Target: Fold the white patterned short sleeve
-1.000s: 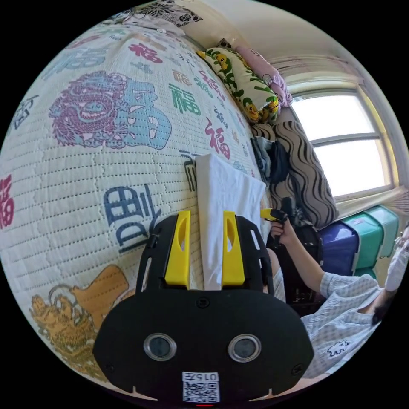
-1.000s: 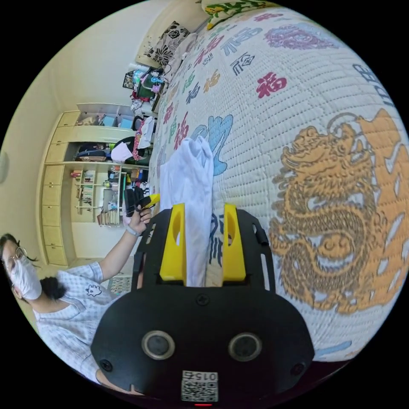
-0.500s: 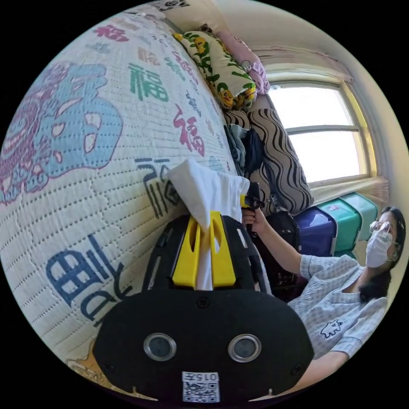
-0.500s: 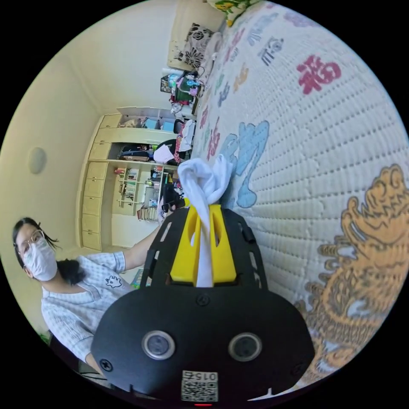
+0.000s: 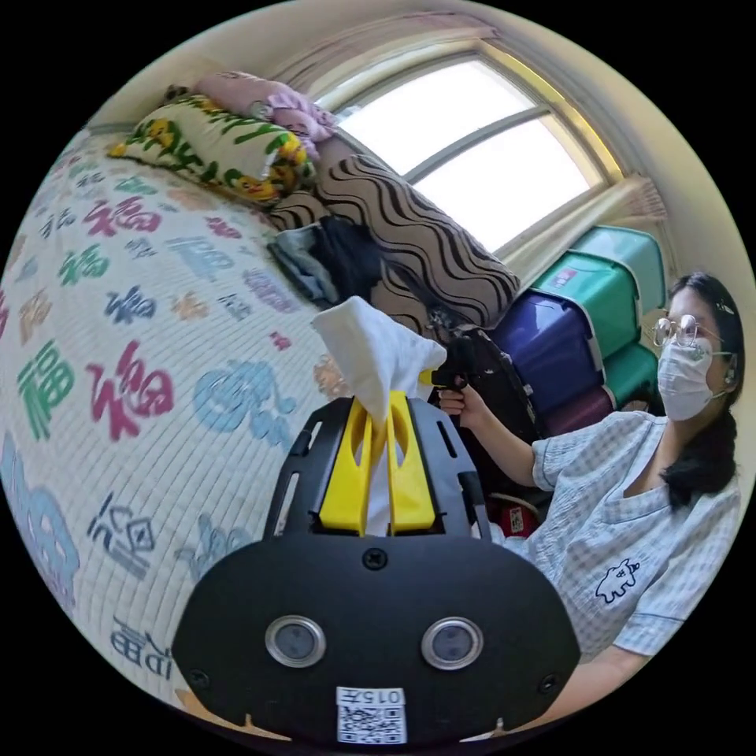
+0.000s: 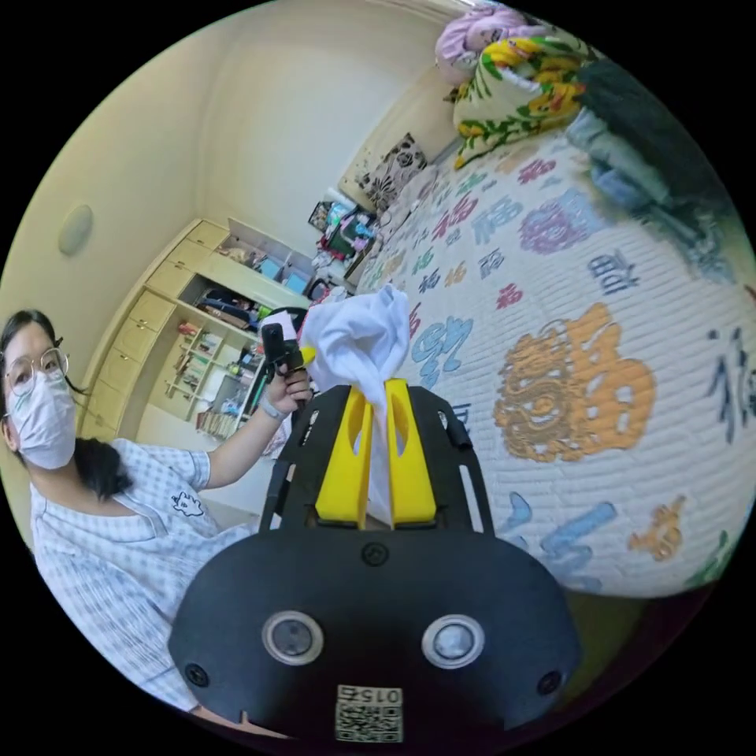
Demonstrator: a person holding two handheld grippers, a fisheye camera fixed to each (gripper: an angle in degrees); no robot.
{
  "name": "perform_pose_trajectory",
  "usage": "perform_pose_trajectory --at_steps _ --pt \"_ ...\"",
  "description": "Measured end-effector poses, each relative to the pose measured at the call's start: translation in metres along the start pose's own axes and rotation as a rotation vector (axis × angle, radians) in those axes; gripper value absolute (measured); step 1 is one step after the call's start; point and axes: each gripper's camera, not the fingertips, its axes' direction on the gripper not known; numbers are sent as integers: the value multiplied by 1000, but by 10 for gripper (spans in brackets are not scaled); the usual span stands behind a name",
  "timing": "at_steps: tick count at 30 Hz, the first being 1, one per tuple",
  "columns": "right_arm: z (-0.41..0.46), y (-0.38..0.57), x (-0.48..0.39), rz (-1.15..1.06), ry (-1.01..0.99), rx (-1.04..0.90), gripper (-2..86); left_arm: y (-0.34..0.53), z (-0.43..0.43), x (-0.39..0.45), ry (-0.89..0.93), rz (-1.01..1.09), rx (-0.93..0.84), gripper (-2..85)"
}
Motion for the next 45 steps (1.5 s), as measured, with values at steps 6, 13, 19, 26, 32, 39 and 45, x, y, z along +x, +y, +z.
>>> perform_pose_trajectory --at_steps 6,13,19,26,32,39,45 --pt "-76 2 -104 -153 412 178 25 -59 72 86 105 177 53 3" --pt "-87 -12 -184 -188 952 256 27 -102 164 126 310 108 173 3" --pt "-67 -84 -179 -118 1228 156 37 -144 257 121 491 -87 251 15" --pt "32 -148 -47 132 1414 -142 65 -159 319 101 25 -171 67 85" --pt "138 -92 -103 -133 1210 -137 64 -85 212 113 -56 -174 149 71" --pt "286 20 -204 -311 769 -163 62 70 -10 194 -524 -314 276 75" --pt "407 95 -274 -355 448 -298 60 209 -184 304 -1184 -588 391 108"
